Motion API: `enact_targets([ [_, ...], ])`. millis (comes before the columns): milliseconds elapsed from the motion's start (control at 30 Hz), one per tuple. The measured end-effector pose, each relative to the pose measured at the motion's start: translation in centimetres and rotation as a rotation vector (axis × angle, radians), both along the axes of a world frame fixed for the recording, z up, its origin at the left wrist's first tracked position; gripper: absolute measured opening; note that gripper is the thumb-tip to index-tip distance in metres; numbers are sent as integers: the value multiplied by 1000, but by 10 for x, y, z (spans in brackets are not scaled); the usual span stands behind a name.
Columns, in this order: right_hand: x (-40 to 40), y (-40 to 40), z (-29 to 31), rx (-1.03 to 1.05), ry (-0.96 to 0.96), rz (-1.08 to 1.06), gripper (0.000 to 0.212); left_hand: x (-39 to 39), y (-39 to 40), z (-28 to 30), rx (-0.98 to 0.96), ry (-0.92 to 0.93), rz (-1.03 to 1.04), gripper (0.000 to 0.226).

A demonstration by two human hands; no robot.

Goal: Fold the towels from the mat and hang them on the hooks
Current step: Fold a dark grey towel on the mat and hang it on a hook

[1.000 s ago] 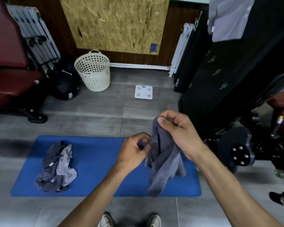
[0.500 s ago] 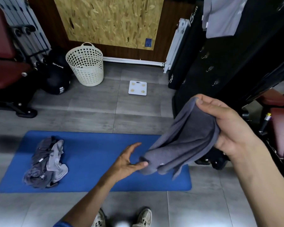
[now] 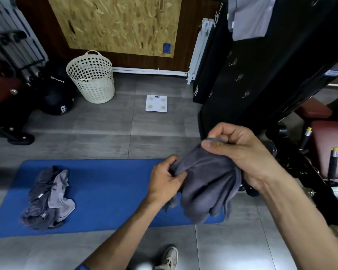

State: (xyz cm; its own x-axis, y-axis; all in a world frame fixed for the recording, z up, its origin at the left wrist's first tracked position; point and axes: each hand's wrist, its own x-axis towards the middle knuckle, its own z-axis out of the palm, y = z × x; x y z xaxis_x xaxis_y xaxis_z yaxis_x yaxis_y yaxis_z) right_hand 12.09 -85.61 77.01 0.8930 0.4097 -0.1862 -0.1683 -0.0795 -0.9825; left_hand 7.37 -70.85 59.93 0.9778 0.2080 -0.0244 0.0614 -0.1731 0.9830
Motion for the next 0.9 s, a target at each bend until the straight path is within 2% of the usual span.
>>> enact_targets([
  [133, 12, -19, -4, -3, -19, -64, 13, -10, 50, -36, 352, 161, 50, 11],
  [233, 21, -27, -18, 2, 7, -105, 12, -20, 85, -57, 428, 255, 62, 12],
  [367, 37, -35, -35, 2, 29, -183, 11, -38, 127, -81, 421, 345, 40, 22],
  [500, 56, -38, -55, -92, -14, -236, 14, -58, 166, -100, 478, 449, 78, 30],
  [567, 65, -40, -64, -104, 13, -255, 15, -64, 180, -100, 414, 443, 94, 34],
  [767, 71, -29, -102, -58, 199, -372, 20, -74, 198, -80, 256, 420, 116, 24],
  [833, 73, -23, -108, -32, 241, -443, 23, -80, 202, -65, 291, 474, -2, 32],
  [900, 76, -19, -110, -26, 243, -497, 23, -83, 206, -56, 460, 571, -191, 50],
])
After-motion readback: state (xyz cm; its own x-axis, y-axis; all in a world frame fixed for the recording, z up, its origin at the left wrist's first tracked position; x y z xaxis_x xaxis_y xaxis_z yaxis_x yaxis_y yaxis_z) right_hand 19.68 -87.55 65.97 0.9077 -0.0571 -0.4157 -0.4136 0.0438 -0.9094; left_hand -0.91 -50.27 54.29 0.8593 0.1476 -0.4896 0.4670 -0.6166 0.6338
